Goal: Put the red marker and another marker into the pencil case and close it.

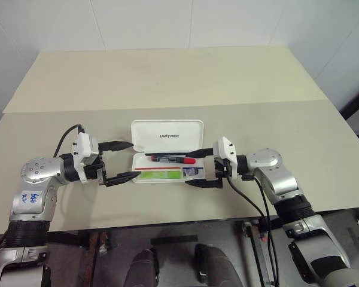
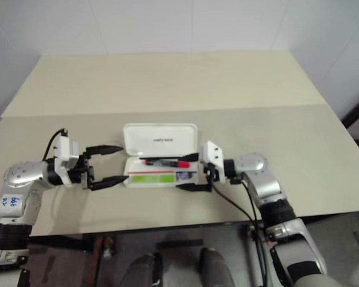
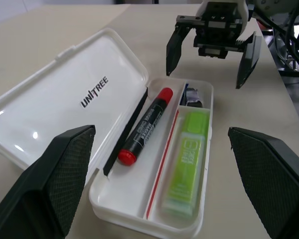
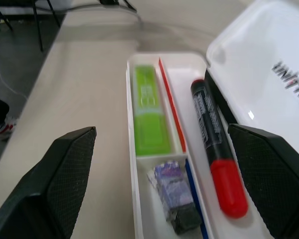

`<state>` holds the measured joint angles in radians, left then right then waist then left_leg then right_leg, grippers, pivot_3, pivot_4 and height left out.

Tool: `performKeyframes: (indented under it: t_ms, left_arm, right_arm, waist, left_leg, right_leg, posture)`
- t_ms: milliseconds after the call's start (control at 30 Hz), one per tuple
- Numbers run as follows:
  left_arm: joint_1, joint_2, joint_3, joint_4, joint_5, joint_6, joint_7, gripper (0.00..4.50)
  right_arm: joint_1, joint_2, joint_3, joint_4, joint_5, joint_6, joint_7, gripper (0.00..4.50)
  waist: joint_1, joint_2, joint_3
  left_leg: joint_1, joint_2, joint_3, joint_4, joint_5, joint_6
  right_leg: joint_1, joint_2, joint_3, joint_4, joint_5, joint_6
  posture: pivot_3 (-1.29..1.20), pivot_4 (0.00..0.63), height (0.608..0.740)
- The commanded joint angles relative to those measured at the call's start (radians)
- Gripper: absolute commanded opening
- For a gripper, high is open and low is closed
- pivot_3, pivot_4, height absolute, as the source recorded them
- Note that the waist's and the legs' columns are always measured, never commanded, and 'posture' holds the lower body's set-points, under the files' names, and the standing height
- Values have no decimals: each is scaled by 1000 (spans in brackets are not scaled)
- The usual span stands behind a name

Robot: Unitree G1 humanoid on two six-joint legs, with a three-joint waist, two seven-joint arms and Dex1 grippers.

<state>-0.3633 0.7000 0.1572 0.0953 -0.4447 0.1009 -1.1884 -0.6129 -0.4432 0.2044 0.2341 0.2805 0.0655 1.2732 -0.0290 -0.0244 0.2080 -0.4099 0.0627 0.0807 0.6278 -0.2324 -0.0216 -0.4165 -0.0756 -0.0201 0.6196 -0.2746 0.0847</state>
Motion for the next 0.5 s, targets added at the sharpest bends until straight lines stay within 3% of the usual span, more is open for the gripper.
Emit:
performKeyframes:
  t_ms: [33,167,400,500]
  left_arm:
    - [-17,-1,27,-8,-24,20,27,4500]
    - [-1,4,38,-10,-33,31,22,4500]
    - [13,3,64,0,-44,25,22,4500]
    - [13,-5,91,18,-74,21,11,3829]
  right_arm:
    - [52,-38,-82,-150,80,59,-25,4468]
    - [161,-112,-181,-285,135,112,-72,4468]
    - [240,-177,-312,-331,180,135,-141,4468]
    - [264,-215,-351,-319,179,117,-135,4500]
  waist:
    - [2,0,0]
    - [4,0,0]
    - [0,0,0]
    - [1,0,0]
  left_leg:
    - [0,0,0,0,0,0]
    - [-1,0,0,0,-1,0]
    - [2,0,4,0,-1,0]
    - [2,0,4,0,-2,-1]
  right_leg:
    - [0,0,0,0,0,0]
    - [0,0,0,-1,0,0]
    - [0,2,3,0,-1,-1]
    - [0,4,4,0,-1,-2]
  posture:
    - [0,150,740]
    - [0,150,740]
    - [0,150,740]
    - [0,150,740]
